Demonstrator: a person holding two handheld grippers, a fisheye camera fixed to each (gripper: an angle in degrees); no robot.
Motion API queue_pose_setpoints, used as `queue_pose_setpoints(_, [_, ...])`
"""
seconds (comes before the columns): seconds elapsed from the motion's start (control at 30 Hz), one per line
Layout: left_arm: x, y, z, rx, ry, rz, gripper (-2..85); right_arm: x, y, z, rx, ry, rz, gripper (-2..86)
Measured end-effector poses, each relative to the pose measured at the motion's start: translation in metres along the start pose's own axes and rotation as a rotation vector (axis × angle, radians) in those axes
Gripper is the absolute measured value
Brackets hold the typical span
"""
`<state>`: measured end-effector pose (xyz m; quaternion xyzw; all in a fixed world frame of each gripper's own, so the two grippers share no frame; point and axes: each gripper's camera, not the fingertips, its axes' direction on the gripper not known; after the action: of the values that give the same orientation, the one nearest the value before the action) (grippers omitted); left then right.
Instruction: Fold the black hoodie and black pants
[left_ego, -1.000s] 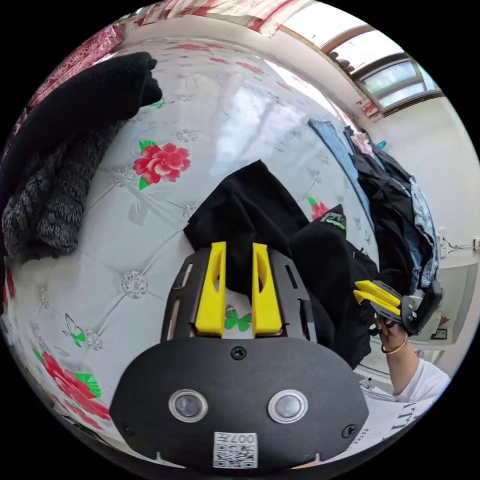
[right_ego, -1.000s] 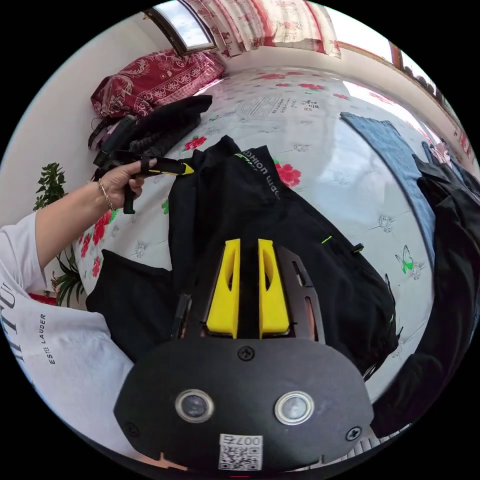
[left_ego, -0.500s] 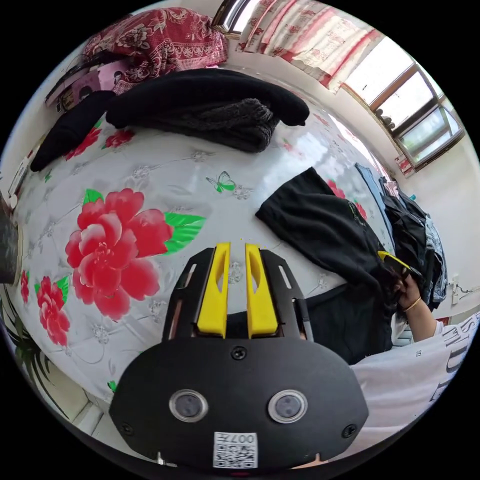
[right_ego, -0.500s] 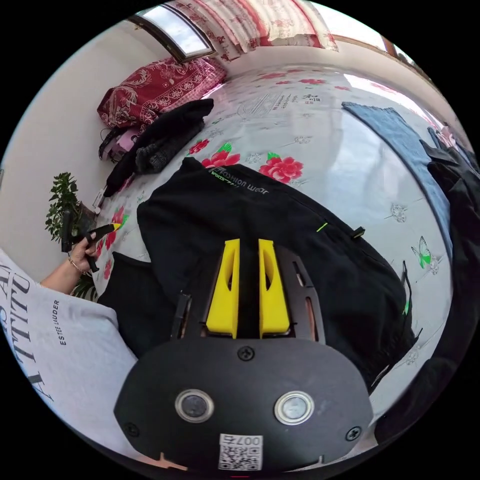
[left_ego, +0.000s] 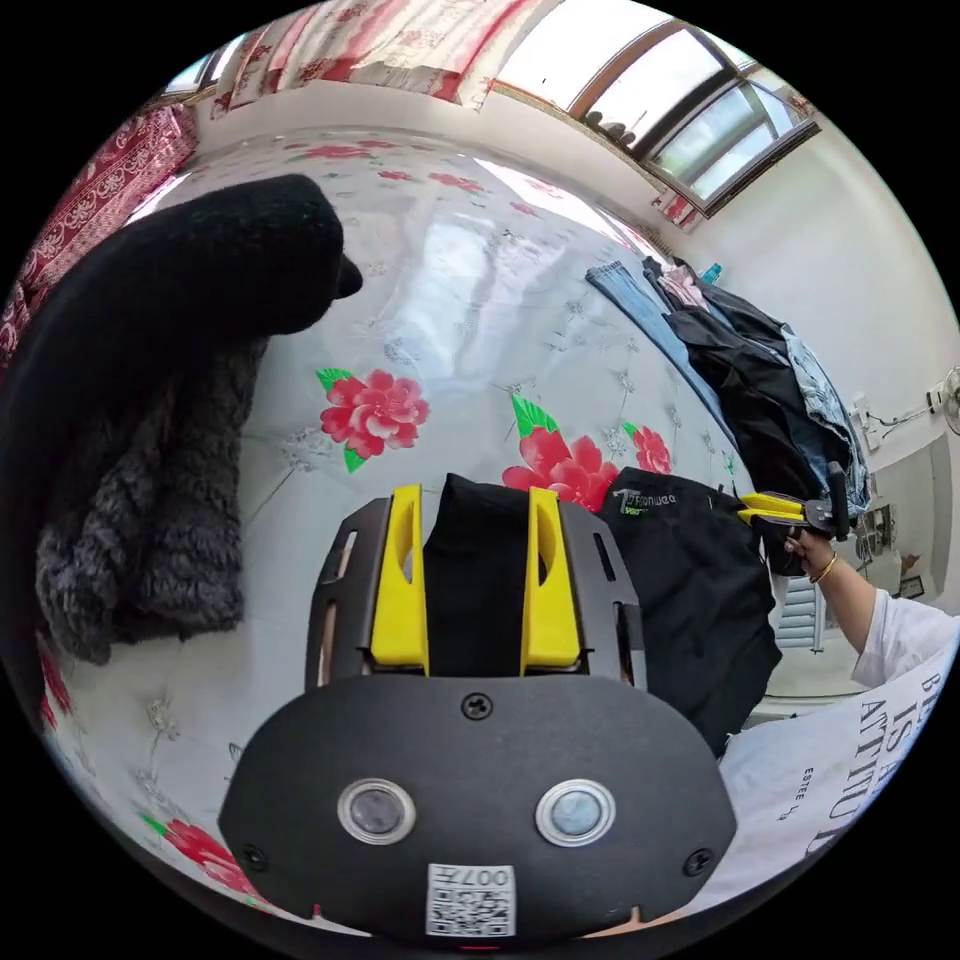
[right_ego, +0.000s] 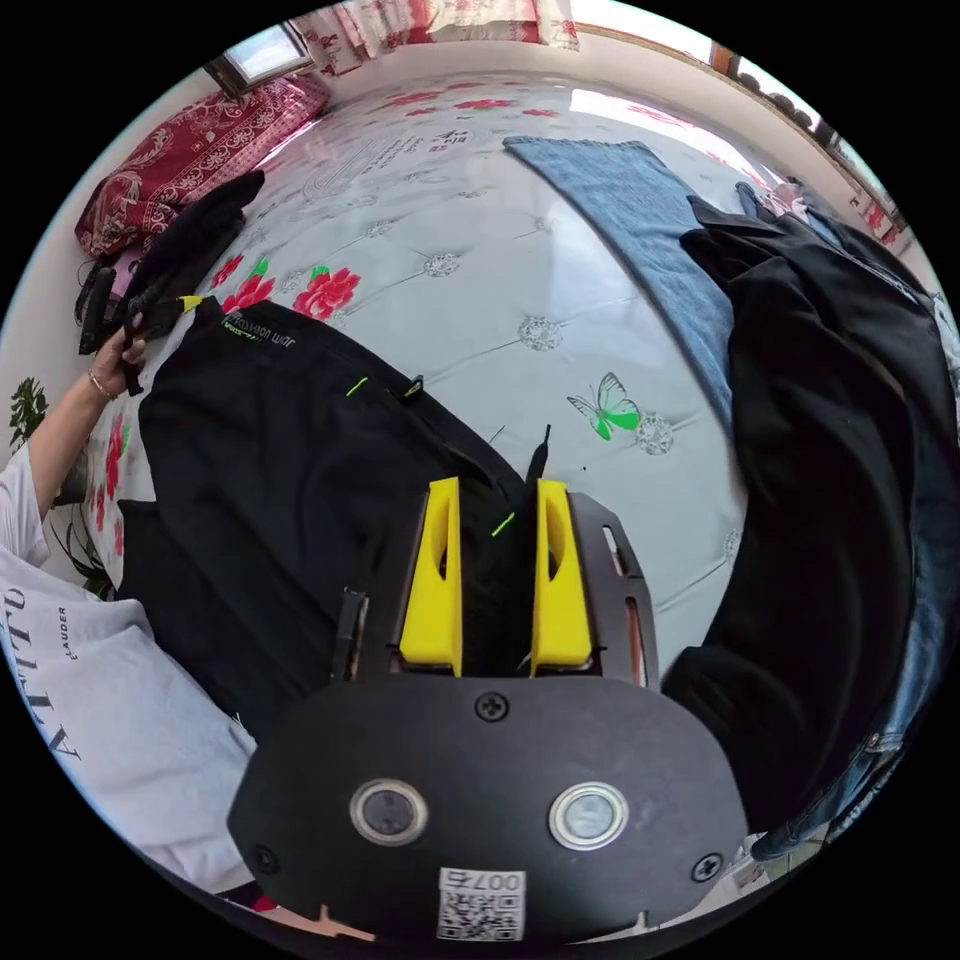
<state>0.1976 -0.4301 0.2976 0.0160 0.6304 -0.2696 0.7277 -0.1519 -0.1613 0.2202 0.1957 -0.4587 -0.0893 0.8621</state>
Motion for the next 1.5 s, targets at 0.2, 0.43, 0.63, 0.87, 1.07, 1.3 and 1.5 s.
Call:
queue_pose_setpoints(0.2, [0.039,0.001,0.024,-0.061,-0.217,0.144,0.0,-0.016,0.011,-0.001,-0.008,0.021,-0.047,4.3])
queue_pose_setpoints(0.43, [0.013,0.051,-0.09,0.182,-0.097,-0.006,-0.9,-0.008,0.036,-0.06,0.086,-0.111,-0.072,1.5])
queue_pose_setpoints(0.63, [0.022,0.152,-0.234,0.46,0.071,-0.017,-0.9,-0.031,0.088,-0.145,0.223,-0.171,-0.179,1.2])
queue_pose_setpoints(0.87, [0.075,0.306,-0.336,0.458,0.047,0.017,-0.9,-0.09,0.186,-0.237,0.269,-0.13,-0.384,1.0])
queue_pose_setpoints(1.07, [0.096,0.434,-0.338,0.324,0.008,-0.103,-0.9,-0.124,0.281,-0.233,0.161,-0.174,-0.415,1.4])
queue_pose_setpoints(1.3, [0.068,0.517,-0.24,-0.011,-0.025,-0.337,0.1,-0.145,0.344,-0.123,-0.098,-0.208,-0.324,3.1])
queue_pose_setpoints(1.5, [0.064,0.519,-0.231,-0.025,-0.093,-0.372,4.6,-0.113,0.364,-0.145,-0.044,-0.324,-0.209,5.0])
